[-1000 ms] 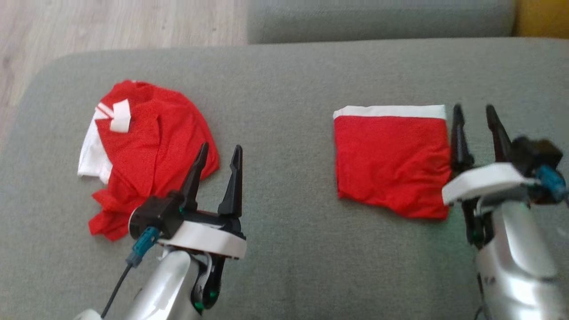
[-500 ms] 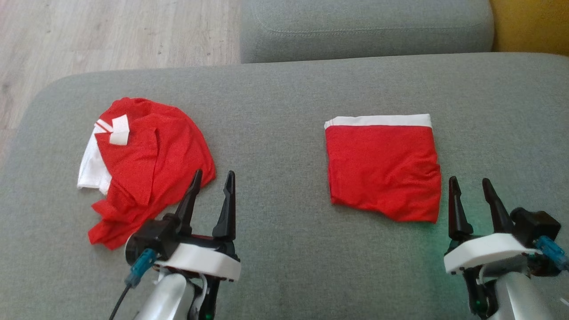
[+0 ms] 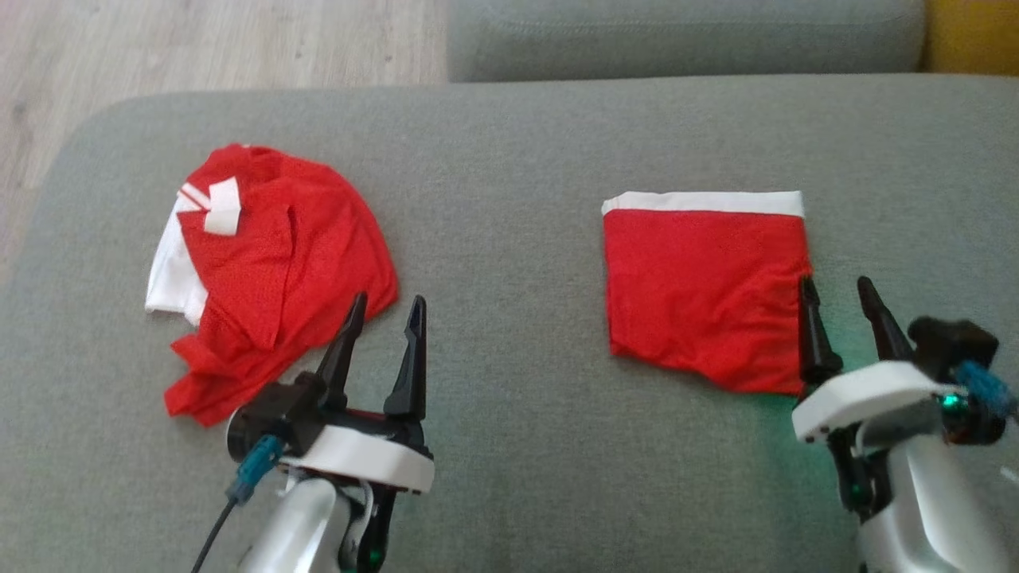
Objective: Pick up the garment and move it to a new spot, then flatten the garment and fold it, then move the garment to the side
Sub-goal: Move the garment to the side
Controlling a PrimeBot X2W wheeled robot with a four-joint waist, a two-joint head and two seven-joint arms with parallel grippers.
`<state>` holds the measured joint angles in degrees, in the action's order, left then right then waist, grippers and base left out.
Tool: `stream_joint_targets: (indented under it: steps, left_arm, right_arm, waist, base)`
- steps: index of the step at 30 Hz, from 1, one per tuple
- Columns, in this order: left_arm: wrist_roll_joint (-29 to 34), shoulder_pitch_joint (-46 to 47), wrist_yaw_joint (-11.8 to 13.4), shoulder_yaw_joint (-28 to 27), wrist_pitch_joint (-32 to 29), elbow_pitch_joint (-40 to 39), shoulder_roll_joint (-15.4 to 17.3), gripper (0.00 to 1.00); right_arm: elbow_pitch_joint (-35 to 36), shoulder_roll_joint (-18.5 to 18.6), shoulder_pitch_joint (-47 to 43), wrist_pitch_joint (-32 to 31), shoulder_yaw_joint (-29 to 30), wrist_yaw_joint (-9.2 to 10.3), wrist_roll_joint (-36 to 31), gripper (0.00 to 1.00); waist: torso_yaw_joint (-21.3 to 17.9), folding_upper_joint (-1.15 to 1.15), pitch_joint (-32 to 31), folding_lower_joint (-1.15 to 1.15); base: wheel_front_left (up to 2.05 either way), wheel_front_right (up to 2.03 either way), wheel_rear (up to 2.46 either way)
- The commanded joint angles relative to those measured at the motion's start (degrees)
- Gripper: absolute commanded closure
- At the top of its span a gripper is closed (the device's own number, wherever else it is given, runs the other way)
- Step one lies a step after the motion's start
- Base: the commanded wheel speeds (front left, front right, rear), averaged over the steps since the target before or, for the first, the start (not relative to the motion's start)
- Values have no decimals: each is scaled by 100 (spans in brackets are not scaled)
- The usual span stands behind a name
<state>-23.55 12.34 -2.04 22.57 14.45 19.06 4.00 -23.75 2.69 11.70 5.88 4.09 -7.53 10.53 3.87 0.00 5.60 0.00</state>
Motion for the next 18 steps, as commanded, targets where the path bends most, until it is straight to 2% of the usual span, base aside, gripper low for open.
stream_joint_targets:
  steps: [1, 8, 14, 18]
  left_arm:
    - [88, 349, -32, -170, 54, -168, -6, 0]
    - [105, 503, -62, -143, 54, -150, -33, 0]
    - [127, 592, -98, -107, 54, -138, -50, 0]
    - [133, 629, -101, -102, 54, -139, -58, 0]
  right_arm:
    - [13, 20, 357, -133, -53, 4, -48, 0]
    - [-842, 20, 971, -527, 233, 4, 227, 0]
    - [-1689, 19, 1433, -546, 662, 4, 107, 0]
    - [-2090, 19, 1604, -578, 688, 4, 130, 0]
  waist:
    - [119, 0, 145, 0]
    - [341, 0, 411, 0]
    - [467, 0, 564, 0]
    - [499, 0, 616, 0]
  base:
    - [0, 0, 0]
    - [0, 0, 0]
    - [0, 0, 0]
    - [0, 0, 0]
